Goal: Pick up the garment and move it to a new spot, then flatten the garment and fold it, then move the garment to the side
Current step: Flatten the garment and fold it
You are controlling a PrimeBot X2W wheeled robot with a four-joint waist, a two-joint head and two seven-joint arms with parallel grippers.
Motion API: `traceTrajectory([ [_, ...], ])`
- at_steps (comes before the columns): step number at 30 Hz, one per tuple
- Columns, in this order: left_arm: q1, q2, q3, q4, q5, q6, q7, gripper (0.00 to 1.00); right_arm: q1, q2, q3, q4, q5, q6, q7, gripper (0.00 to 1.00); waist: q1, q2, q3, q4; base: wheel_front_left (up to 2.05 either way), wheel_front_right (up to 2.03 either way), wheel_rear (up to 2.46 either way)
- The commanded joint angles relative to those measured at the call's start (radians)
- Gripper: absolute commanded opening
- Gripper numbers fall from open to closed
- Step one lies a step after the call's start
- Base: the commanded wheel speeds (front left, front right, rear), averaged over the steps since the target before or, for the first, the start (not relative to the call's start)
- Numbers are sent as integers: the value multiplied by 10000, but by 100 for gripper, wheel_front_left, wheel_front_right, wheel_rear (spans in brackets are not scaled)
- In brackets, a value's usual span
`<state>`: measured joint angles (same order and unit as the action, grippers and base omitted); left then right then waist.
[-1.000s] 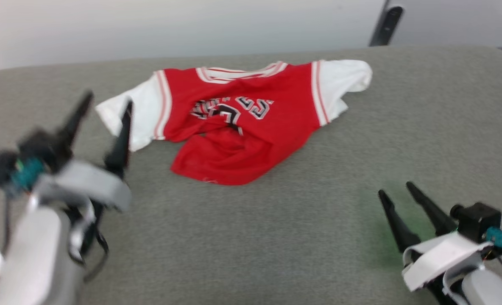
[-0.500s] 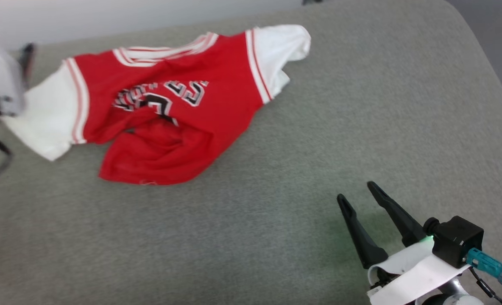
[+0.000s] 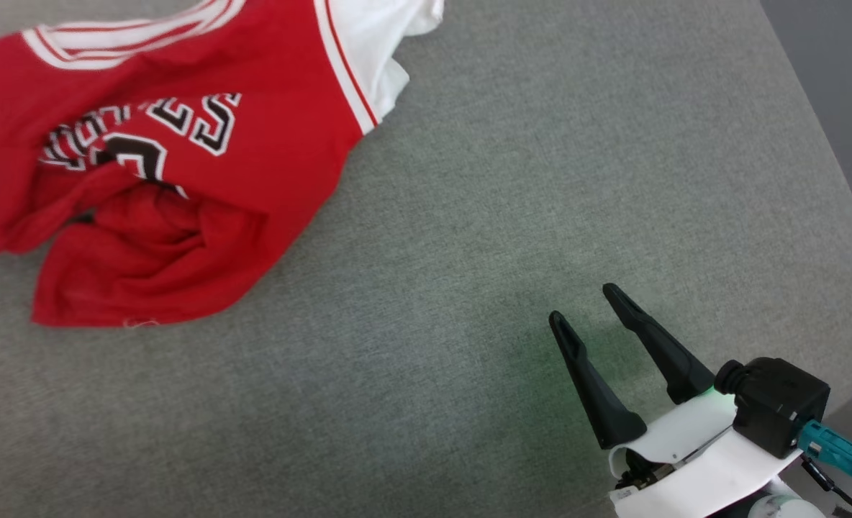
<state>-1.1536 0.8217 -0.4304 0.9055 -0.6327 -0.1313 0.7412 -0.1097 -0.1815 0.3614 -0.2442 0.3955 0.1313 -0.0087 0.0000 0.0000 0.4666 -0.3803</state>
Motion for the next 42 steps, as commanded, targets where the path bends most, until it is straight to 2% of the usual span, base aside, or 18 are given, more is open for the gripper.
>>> traceTrajectory([
  [1, -60, 82, -79, 138, -256, 13, 234, 100, -29, 10, -48, -114, -26, -10, -6, 100, 0, 0, 552, -415, 0, 0, 0],
  [7, 100, -226, -202, 663, -1091, 7, 1121, 100, 35, 70, -197, -199, -48, -10, 100, 100, 0, 0, 605, -280, 0, 0, 0],
  [12, 245, -458, -481, 536, -1682, -24, 1693, 100, -99, -16, -189, -304, -72, -10, 229, 100, 0, 0, 633, -182, 0, 0, 0],
  [14, 255, -482, -662, 281, -1841, -32, 1696, 38, -175, -79, -229, -363, -39, -10, 261, 100, 0, 0, 683, -135, 0, 0, 0],
  [15, 258, -484, -732, 161, -1949, -38, 1663, 0, -246, -115, -232, -386, -15, -10, 295, 100, 0, 0, 707, -110, 0, 0, 0],
  [20, 50, -580, -1053, -311, -2282, -43, 1347, 0, -1350, -725, -180, -503, -51, -10, 586, 100, 0, 0, 873, 105, 0, 0, 0],
  [24, -295, -843, -1412, -683, -2417, -43, 1034, 0, -3312, -1588, 118, -1, 66, -10, 1332, 100, 0, 0, 1094, 435, 0, 0, 0],
  [26, -493, -1063, -1604, -788, -2503, -43, 926, 0, -4429, -1798, 378, 507, 471, -10, 1731, 100, 0, 0, 1214, 675, 0, 0, 0],
  [31, -954, -1460, -2161, -975, -2633, -45, 628, 0, -7336, -2450, 1271, 2427, 1574, -10, 3019, 100, 0, 0, 1549, 1353, 0, 0, 0],
  [37, -1395, -1848, -2937, -1149, -2967, -44, 368, 0, -10332, -2599, 2106, 5070, 2729, -10, 4171, 100, 0, 0, 1959, 2086, 0, 0, 0],
  [42, -1725, -2226, -3582, -1225, -3328, -44, 168, 0, -12050, -2584, 2894, 7089, 3292, -10, 4827, 100, 0, 0, 2277, 2600, 0, 0, 0],
])
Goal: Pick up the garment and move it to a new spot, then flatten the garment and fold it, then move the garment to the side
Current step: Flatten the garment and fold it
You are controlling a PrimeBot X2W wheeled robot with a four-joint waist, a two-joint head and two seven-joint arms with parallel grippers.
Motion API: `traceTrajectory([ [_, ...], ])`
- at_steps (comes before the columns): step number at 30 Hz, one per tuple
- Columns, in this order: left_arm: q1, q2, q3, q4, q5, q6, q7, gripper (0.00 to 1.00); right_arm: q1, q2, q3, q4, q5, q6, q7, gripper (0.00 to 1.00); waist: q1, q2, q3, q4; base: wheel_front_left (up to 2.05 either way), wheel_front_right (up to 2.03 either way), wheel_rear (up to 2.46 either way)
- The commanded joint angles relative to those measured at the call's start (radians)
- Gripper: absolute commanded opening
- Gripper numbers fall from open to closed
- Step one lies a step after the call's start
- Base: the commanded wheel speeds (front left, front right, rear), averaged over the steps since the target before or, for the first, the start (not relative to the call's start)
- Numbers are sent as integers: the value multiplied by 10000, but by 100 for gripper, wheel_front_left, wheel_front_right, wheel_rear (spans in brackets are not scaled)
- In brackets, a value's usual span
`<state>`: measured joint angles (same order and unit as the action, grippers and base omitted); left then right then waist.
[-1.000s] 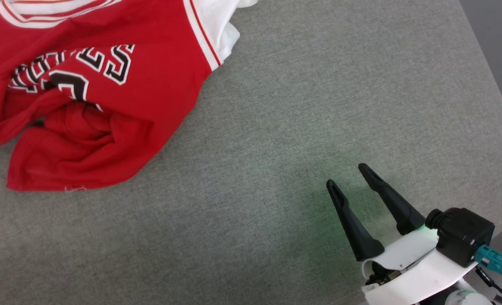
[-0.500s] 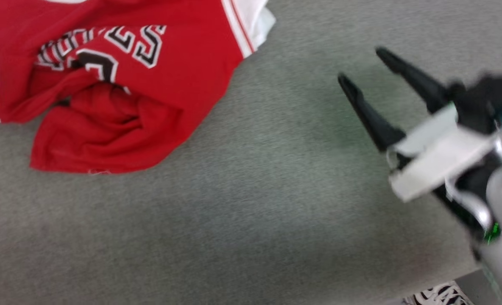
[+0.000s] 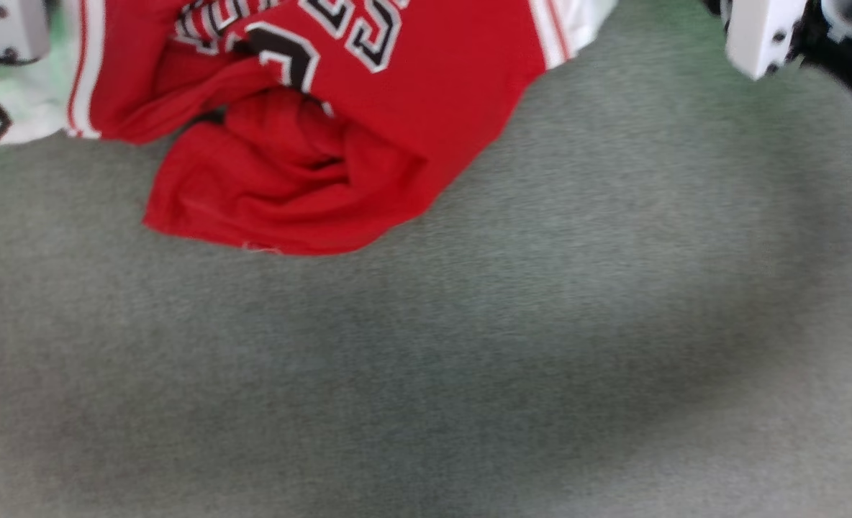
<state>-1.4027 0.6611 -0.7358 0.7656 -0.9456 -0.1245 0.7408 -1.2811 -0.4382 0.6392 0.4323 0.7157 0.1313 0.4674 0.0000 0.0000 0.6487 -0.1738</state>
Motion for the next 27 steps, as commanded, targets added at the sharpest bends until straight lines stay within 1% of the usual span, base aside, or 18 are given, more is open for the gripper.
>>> traceTrajectory([
  [1, 711, -703, -664, 147, -270, -111, 165, 0, -628, -36, 260, 703, 118, -10, 123, 100, 0, 0, 520, 624, 0, 0, 0],
  [6, 548, -937, -1434, -72, -593, -111, -28, 0, -1622, 37, 1031, 2403, 243, -10, 249, 100, 0, 0, 771, 999, 0, 0, 0],
  [8, 484, -969, -1720, -133, -753, -111, -74, 0, -1805, 139, 1295, 2874, 568, -10, 432, 100, 0, 0, 849, 1066, 0, 0, 0],
  [14, 287, -979, -2439, -121, -1186, -110, -291, 0, -1851, 273, 2450, 3208, 1609, 25, 1267, 100, 0, 0, 905, 1110, 0, 0, 0],
  [15, 259, -963, -2541, -106, -1262, -108, -338, 0, -1876, 234, 2611, 3279, 1710, 25, 1310, 80, 0, 0, 904, 1102, 0, 0, 0],
  [16, 214, -958, -2647, -81, -1343, -108, -351, 0, -1882, 196, 2724, 3367, 1817, 23, 1357, 54, 0, 0, 901, 1093, 0, 0, 0],
  [17, 177, -955, -2737, -62, -1423, -108, -379, 0, -1889, 177, 2836, 3434, 1895, 24, 1398, 35, 0, 0, 897, 1084, 0, 0, 0],
  [18, 144, -958, -2831, -45, -1506, -108, -420, 0, -1918, 158, 2949, 3485, 1954, 24, 1390, 2, 0, 0, 890, 1078, 0, 0, 0],
  [19, 112, -970, -2890, -29, -1593, -109, -467, 0, -1965, 131, 2995, 3588, 2020, 24, 1339, 0, 0, 0, 885, 1072, 0, 0, 0],
  [22, 74, -1024, -2997, -11, -1748, -109, -650, 0, -2035, 83, 3107, 3769, 2146, 8, 1221, 0, 0, 0, 854, 1079, 0, 0, 0],
  [27, -13, -1192, -3221, 3, -2198, -113, -1126, 0, -2231, 48, 3187, 4206, 2400, -15, 630, 0, 0, 0, 650, 1136, 0, 0, 0],
])
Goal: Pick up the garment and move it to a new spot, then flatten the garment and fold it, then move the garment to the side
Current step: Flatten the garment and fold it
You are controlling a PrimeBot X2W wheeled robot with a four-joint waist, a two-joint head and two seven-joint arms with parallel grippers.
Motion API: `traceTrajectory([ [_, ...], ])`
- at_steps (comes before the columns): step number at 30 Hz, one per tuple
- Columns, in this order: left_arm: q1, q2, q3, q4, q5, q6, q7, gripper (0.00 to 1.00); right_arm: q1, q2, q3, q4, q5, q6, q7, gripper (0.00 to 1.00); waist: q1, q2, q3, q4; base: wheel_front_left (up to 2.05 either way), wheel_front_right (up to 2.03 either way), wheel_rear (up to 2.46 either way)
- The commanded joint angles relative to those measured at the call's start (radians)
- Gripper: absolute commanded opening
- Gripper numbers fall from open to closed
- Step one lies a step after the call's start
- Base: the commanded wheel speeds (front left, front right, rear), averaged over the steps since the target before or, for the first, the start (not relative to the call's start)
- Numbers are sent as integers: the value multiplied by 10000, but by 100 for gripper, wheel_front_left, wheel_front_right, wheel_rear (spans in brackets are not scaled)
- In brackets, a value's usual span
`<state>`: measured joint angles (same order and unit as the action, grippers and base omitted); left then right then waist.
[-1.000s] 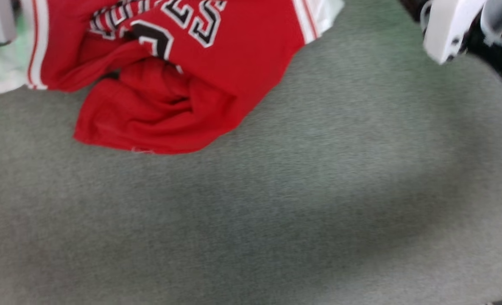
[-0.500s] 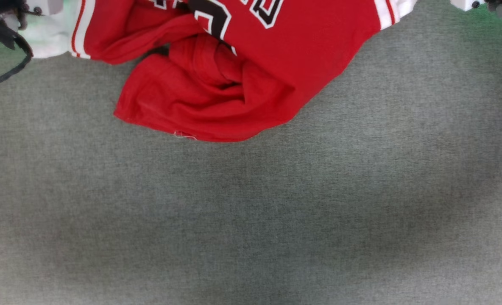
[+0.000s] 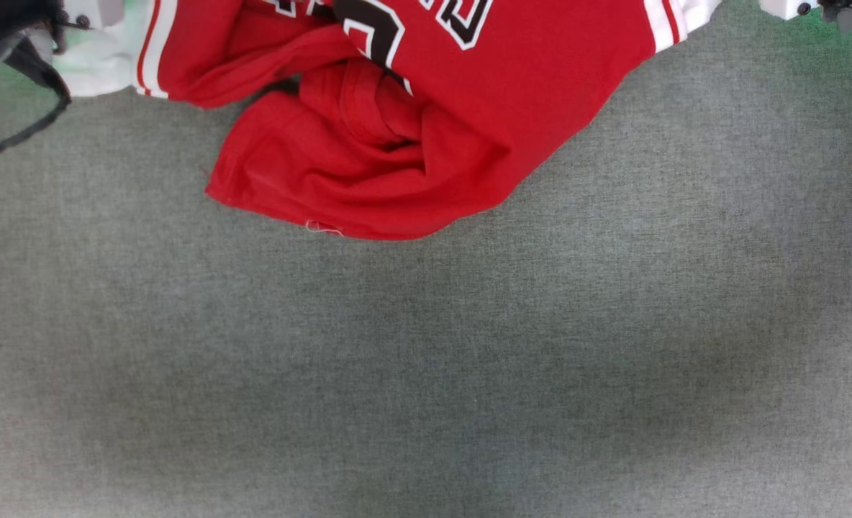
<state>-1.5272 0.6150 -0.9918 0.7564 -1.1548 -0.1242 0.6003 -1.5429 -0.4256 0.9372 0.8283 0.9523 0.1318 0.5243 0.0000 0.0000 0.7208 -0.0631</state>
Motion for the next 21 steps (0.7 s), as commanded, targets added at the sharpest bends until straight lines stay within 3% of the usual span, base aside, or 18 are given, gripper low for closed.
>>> traceTrajectory([
  [1, 1216, -757, -682, 67, -171, -117, 92, 0, 305, -89, 194, 264, 53, -21, -203, 0, 0, 0, -128, 47, 0, 0, 0],
  [6, 881, -826, -599, 100, -279, -116, -1504, 0, -122, -71, -28, 483, -59, -19, -2088, 0, 0, 0, -524, 160, 0, 0, 0],
  [12, 240, -917, -353, 695, -242, -77, -3859, 0, -579, 230, -615, 1864, -504, -19, -4794, 0, 0, 0, -1092, 272, 0, 0, 0],
  [16, -335, -1394, 149, 1538, -234, -65, -5813, 0, -1301, 530, -1070, 2927, -773, -19, -6223, 0, 0, 0, -1358, 329, 0, 0, 0],
  [21, -1338, -2025, 821, 2859, -239, -46, -7910, 0, -2370, 858, -1481, 4031, -1006, -19, -7169, 0, 0, 0, -1741, 344, 0, 0, 0],
])
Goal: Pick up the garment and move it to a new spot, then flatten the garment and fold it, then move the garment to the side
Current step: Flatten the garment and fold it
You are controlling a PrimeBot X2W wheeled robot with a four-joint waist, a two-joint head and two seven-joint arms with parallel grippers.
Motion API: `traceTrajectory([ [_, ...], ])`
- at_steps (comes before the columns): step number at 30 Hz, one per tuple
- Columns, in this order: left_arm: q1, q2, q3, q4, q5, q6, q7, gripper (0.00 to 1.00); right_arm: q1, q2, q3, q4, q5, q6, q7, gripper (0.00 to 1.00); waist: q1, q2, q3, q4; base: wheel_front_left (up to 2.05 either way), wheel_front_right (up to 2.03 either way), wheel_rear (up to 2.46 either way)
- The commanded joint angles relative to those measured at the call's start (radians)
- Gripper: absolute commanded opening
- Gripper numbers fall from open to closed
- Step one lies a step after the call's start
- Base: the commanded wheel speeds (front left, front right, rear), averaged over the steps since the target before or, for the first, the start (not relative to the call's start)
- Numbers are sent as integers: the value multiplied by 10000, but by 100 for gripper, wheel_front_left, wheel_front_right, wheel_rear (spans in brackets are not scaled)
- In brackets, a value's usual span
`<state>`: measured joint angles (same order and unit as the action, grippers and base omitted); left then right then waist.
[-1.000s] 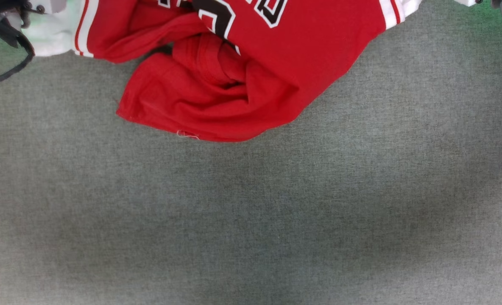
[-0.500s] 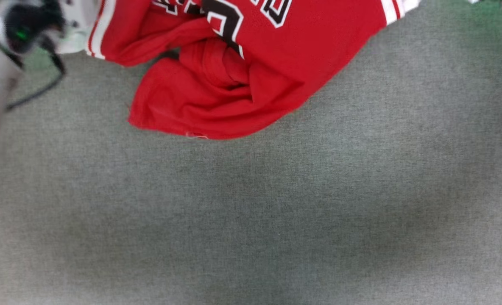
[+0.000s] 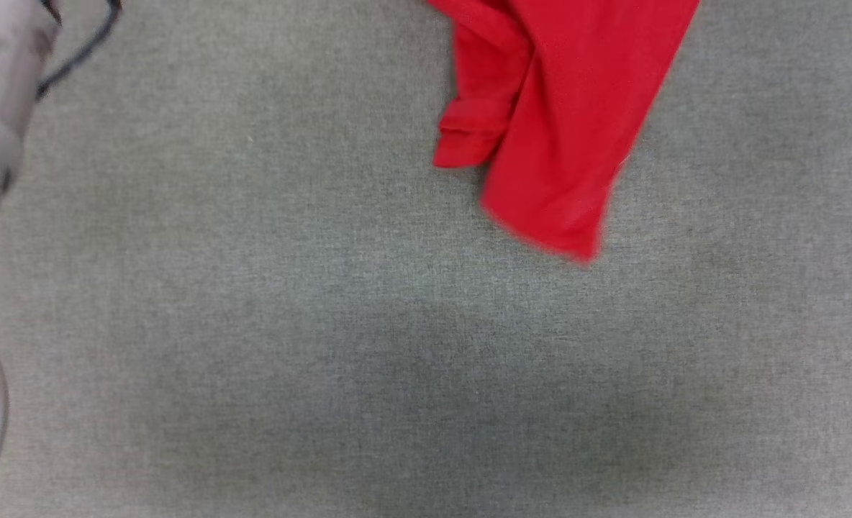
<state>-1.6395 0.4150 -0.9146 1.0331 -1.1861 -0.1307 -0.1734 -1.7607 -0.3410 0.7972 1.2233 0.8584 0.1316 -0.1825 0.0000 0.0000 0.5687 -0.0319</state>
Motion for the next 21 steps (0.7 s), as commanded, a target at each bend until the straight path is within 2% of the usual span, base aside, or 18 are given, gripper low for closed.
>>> traceTrajectory([
  [1, -451, -125, 192, 317, 30, 44, -399, 0, -429, 30, -195, 208, -53, -17, -215, 0, 0, 0, -289, 28, 0, 0, 0],
  [5, -1435, -287, 760, 922, 198, 300, -882, 0, -1150, 73, -563, 540, -148, -16, -492, 0, 0, 0, -510, -19, 0, 0, 0],
  [8, -2223, 45, 1726, 505, 856, 640, -924, 0, -1556, 100, -685, 622, -285, -17, -577, 0, 0, 0, -607, -94, 0, 0, 0],
  [11, -1813, 51, 2716, -68, 1629, 750, -899, 0, -1576, 107, -813, 662, -309, -17, -651, 0, 0, 0, -801, -91, 0, 0, 0],
  [15, -1122, -159, 3518, -295, 2236, 441, -909, 0, -1016, 162, -717, 652, -365, -17, -706, 0, 0, 0, -1020, -28, 0, 0, 0],
  [21, 700, -571, 4005, -263, 1947, 4, -910, 0, 744, -145, -66, -557, -41, -16, -569, 0, 0, 0, -1388, 62, 0, 0, 0],
])
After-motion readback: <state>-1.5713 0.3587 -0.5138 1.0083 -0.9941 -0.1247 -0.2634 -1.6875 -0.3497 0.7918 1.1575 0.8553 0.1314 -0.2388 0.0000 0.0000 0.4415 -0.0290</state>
